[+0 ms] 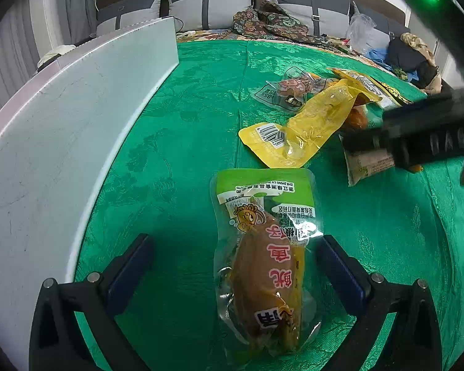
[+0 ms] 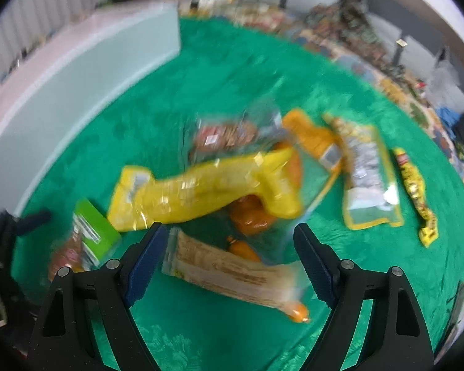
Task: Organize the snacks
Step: 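Grasp the green-topped sausage pack with the left gripper while the right grasps the cream bar, then carry both packs into the white box and open both grippers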
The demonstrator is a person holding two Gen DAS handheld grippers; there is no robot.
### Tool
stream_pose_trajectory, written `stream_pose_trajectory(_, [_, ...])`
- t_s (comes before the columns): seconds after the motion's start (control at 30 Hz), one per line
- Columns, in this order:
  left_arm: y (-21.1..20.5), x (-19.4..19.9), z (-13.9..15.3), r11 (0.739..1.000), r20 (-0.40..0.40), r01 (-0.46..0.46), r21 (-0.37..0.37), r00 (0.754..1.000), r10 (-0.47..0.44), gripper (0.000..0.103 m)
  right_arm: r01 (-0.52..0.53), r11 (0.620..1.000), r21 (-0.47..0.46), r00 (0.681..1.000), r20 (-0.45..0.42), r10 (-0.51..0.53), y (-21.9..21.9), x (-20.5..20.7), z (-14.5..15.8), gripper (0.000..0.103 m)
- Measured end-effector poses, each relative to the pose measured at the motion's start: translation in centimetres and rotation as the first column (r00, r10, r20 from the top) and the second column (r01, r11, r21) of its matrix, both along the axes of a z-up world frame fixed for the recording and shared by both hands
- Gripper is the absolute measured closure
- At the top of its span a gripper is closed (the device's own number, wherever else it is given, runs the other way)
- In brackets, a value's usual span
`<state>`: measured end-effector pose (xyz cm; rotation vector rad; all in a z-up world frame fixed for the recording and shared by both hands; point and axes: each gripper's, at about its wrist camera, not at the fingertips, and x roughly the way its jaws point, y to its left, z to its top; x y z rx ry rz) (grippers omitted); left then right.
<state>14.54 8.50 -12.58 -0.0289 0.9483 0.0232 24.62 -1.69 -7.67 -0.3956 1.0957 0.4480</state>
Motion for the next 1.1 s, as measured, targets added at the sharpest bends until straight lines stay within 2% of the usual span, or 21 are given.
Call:
stream_pose_trajectory(0.1, [0.0, 0.0, 0.0, 1.0, 0.0, 0.0, 0.0, 1.0, 0.0, 0.0, -0.002, 1.0, -0.013, 0.994, -0.107, 0.001, -1.1, -0.6, -1.0, 0.018])
stream_pose_trajectory(0.13, [0.0, 0.0, 0.0, 1.0, 0.0, 0.0, 0.0, 1.0, 0.0, 0.0, 0.018, 1.0, 0.002, 0.983, -0.185, -0.017, -2.1, -1.1, -1.1, 0.018])
stream_pose_trajectory(0.23, [0.0, 0.0, 0.0, 1.0, 0.0, -0.001, 0.001, 1.0, 0.001, 0.0, 0.056, 0.996, 0.069, 0.942, -0.333, -0.03, -4.8, -2.8, 0.1, 0.018])
stream_pose_trajectory(0.27, [0.0, 0.0, 0.0, 1.0, 0.0, -0.001, 0.001, 1.0, 0.001, 0.0, 0.077, 0.992, 0.096, 0.937, -0.348, -0.039, -5.6, -2.9, 0.7, 0.018])
stream_pose_trajectory(0.37, [0.0, 0.0, 0.0, 1.0, 0.0, 0.0, 0.001, 1.0, 0.0, 0.0, 0.174, 0.975, 0.138, 0.942, -0.312, -0.124, -7.9, -1.9, 2.4, 0.018])
stream_pose_trajectory(0.43, [-0.1, 0.2, 0.0, 1.0, -0.013, 0.011, 0.009, 1.0, -0.011, 0.0, 0.155, 0.982, 0.11, 0.958, -0.26, -0.122, -7.6, -1.6, 2.5, 0.018])
stream_pose_trajectory(0.5, [0.1, 0.6, 0.2, 1.0, -0.057, 0.029, 0.003, 0.998, -0.029, 0.003, 0.083, 0.993, 0.087, 0.968, -0.242, -0.06, -6.0, -1.8, 1.8, 0.018])
stream_pose_trajectory(0.57, [0.3, 0.7, 0.8, 0.999, -0.061, 0.046, 0.002, 0.997, -0.046, 0.022, -0.034, 0.999, 0.034, 0.978, -0.203, 0.04, -3.3, -2.8, 0.7, 0.018])
stream_pose_trajectory(0.6, [0.2, 0.8, 1.1, 0.998, -0.067, 0.057, 0.002, 0.996, -0.057, 0.034, -0.068, 0.998, 0.017, 0.98, -0.187, 0.07, -2.2, -3.3, 0.1, 0.018])
stream_pose_trajectory(0.63, [0.2, 1.0, 1.2, 0.998, -0.082, 0.065, -0.004, 0.995, -0.065, 0.04, -0.101, 0.995, -0.018, 0.983, -0.159, 0.097, -1.2, -3.8, -0.5, 0.021])
stream_pose_trajectory(0.67, [0.2, 0.9, 1.4, 0.998, -0.087, 0.068, -0.004, 0.994, -0.068, 0.043, -0.101, 0.994, -0.039, 0.984, -0.152, 0.094, -0.9, -4.0, -0.9, 0.027])
stream_pose_trajectory(0.7, [0.4, 0.9, 1.4, 0.997, -0.094, 0.072, -0.013, 0.993, -0.073, 0.045, -0.091, 0.994, -0.051, 0.983, -0.163, 0.082, -1.0, -3.9, -1.3, 0.055])
stream_pose_trajectory(0.73, [0.8, 0.6, 1.5, 0.997, -0.093, 0.072, -0.037, 0.993, -0.075, 0.045, -0.066, 0.997, -0.036, 0.981, -0.183, 0.058, -1.3, -3.8, -1.5, 0.067])
stream_pose_trajectory(0.77, [1.0, 0.5, 1.6, 0.996, -0.091, 0.068, -0.057, 0.993, -0.073, 0.045, -0.039, 0.999, -0.022, 0.979, -0.202, 0.033, -1.6, -3.7, -1.5, 0.073])
stream_pose_trajectory(0.87, [2.0, -1.1, 1.8, 0.991, -0.09, 0.042, -0.127, 0.995, -0.054, 0.045, 0.003, 1.0, -0.027, 0.971, -0.24, -0.009, -2.8, -4.3, -0.9, 0.073])
stream_pose_trajectory(1.0, [3.3, -3.4, 2.6, 0.977, -0.082, -0.001, -0.215, 0.996, -0.017, 0.045, 0.159, 0.978, 0.133, 0.949, -0.295, -0.114, -6.5, -5.1, 1.5, 0.073])
stream_pose_trajectory(1.1, [4.3, -4.7, 4.7, 0.955, -0.053, -0.026, -0.297, 0.999, 0.011, 0.045, 0.22, 0.955, 0.199, 0.937, -0.317, -0.15, -7.9, -5.7, 3.0, 0.073])
